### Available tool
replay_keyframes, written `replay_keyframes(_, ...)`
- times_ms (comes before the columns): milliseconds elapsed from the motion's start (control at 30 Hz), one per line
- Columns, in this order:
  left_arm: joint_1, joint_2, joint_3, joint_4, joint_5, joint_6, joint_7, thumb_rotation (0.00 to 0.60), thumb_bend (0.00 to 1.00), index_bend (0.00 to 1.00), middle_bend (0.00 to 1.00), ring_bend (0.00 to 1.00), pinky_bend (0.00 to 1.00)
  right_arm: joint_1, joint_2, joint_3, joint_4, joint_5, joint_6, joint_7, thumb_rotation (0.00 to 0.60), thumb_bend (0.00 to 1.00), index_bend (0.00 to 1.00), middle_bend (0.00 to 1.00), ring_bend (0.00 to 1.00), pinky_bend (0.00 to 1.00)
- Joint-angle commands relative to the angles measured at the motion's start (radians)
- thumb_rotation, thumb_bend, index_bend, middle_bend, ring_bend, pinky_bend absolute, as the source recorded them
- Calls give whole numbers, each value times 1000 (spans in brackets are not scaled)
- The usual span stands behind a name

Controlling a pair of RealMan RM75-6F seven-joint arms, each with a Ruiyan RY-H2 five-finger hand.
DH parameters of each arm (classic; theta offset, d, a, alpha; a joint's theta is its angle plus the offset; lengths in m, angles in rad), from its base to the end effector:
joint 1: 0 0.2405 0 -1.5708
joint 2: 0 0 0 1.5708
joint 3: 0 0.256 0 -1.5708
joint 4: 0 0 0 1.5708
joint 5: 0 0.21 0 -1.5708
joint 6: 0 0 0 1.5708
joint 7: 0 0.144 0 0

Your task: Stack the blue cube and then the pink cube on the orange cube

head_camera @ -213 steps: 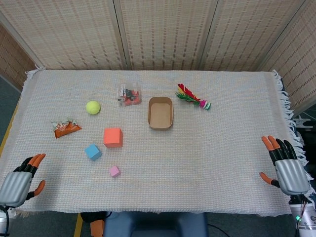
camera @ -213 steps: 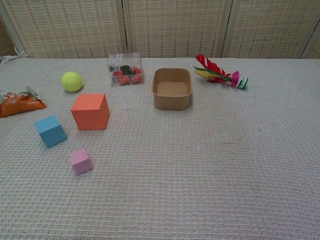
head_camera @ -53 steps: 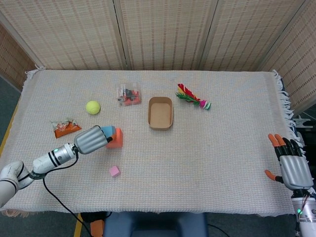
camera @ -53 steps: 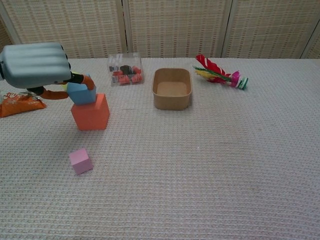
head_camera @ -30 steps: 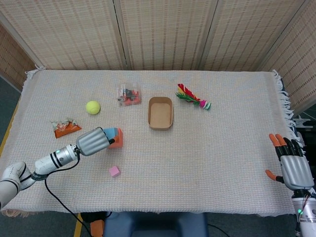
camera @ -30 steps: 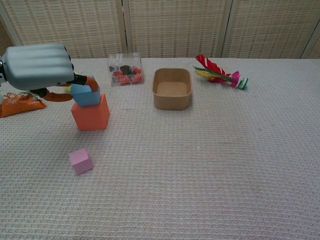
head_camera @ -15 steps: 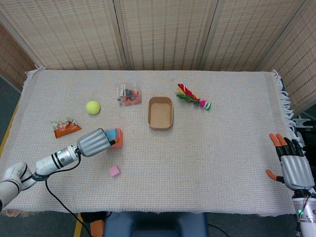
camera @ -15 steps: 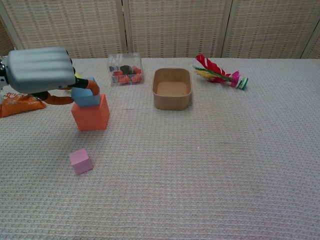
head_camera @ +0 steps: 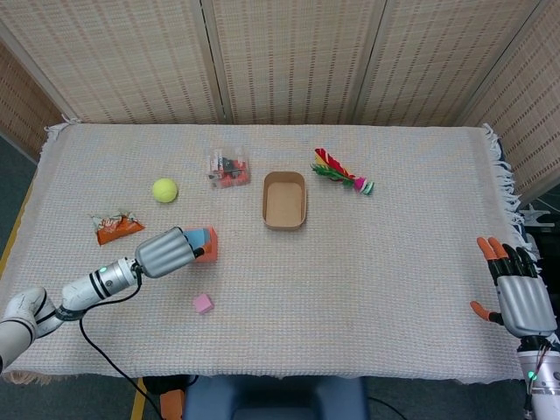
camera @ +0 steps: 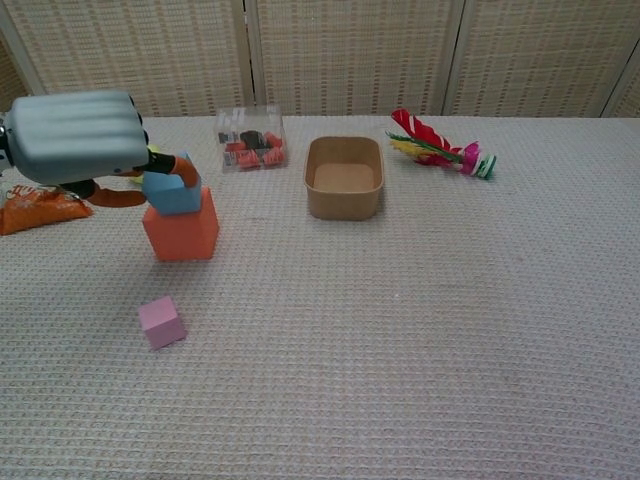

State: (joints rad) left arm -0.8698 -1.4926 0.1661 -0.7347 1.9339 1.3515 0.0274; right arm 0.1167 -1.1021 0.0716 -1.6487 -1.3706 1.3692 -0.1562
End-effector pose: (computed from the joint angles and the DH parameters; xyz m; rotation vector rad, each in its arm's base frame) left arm -0.1953 0.3813 0.0547 -2.2623 0.3398 -0.8412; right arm -0.3202 -0.1937 0.1554 1.3975 -0.9113 0.7153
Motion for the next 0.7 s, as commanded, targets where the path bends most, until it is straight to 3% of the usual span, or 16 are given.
replay_keyframes(33,-1,-3,3,5,1,-5,3,600,375,425,1000,1000,1000,-1,1,0,-1,0,2,0,600,62,0,0,0,0)
replay_keyframes(367,4,-17,8,35,-3,-4,-14,600,375,423,1000,1000,1000,-1,1,0,0,0,2,1,600,62,0,0,0,0)
replay_keyframes(700,5,-19,7,31,-5,10,-20,600,375,206,1000,1000,1000,-1,0,0,1,-1,3,0,600,62,0,0,0,0)
